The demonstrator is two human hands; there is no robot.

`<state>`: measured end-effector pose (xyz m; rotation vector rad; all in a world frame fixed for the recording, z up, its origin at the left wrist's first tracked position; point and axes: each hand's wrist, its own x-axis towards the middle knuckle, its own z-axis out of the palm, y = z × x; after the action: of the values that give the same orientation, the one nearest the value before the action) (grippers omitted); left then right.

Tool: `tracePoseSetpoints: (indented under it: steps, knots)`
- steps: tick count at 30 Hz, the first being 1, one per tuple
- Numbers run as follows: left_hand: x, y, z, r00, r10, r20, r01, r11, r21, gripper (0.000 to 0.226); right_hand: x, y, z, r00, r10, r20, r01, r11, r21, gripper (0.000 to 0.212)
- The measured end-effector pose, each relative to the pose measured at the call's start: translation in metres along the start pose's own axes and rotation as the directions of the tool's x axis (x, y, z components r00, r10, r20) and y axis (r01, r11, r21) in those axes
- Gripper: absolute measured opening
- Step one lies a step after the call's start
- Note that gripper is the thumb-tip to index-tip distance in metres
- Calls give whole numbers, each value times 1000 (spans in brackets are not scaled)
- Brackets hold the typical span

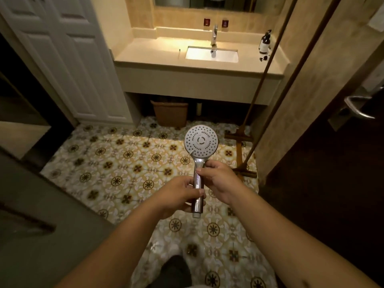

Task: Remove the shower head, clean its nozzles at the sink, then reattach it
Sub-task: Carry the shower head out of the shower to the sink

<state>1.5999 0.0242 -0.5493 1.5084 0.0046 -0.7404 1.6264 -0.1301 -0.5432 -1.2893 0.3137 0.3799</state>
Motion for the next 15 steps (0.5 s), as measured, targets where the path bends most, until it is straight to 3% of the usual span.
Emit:
tracePoseSetpoints:
  steps: [15]
  knots:
    - [224,113,-135,997,-71,31,72,997,-27,19,257,-109,5,999,38,-19,-37,998,45,9]
